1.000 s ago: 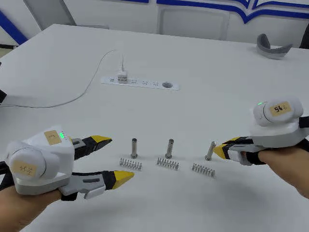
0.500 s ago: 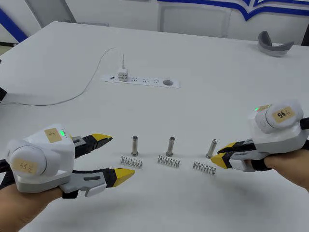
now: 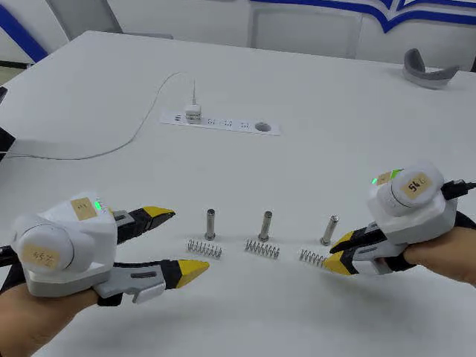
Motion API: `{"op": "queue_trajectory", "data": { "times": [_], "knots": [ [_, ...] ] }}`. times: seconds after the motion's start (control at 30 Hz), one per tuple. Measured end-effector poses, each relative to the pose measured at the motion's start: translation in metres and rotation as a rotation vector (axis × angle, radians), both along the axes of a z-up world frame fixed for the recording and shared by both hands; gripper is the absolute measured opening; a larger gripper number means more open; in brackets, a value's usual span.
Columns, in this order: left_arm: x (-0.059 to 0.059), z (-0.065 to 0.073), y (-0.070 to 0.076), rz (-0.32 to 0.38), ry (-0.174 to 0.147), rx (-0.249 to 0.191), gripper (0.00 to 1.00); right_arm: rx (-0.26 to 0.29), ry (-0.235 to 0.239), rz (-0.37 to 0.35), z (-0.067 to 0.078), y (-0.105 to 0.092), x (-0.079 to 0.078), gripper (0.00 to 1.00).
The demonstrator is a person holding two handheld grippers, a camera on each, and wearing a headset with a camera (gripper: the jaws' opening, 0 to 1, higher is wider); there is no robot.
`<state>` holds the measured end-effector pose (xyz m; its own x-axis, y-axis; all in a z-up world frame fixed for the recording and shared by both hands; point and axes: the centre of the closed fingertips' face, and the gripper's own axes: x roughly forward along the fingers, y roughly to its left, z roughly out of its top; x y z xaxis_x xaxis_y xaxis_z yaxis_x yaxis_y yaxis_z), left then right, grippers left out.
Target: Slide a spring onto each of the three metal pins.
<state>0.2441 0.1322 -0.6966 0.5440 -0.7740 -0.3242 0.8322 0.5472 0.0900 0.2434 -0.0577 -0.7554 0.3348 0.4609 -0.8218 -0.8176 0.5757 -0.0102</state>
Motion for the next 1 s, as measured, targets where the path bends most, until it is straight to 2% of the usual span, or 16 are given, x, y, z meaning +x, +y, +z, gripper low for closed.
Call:
{"op": "queue_trajectory", "data": {
  "times": [0.13,0.4,0.8,0.93,1.0],
  "knots": [
    [-0.001,-0.001,0.0,-0.001,0.003,0.001,0.57,-0.044,0.01,0.041,-0.005,-0.001,-0.001,0.15],
    [-0.002,-0.003,0.002,-0.002,0.008,0.003,0.57,-0.077,0.039,0.083,-0.013,-0.002,-0.001,0.13],
    [-0.005,-0.004,0.0,-0.006,0.012,0.002,0.55,-0.069,0.069,0.073,-0.016,-0.002,-0.002,0.12],
    [-0.006,-0.004,-0.001,-0.009,0.013,-0.006,0.54,-0.07,0.066,0.067,-0.014,-0.002,-0.002,0.12],
    [-0.008,-0.006,-0.003,-0.013,0.018,-0.005,0.54,-0.059,0.054,0.063,-0.009,-0.001,-0.003,0.12]
  ]
}}
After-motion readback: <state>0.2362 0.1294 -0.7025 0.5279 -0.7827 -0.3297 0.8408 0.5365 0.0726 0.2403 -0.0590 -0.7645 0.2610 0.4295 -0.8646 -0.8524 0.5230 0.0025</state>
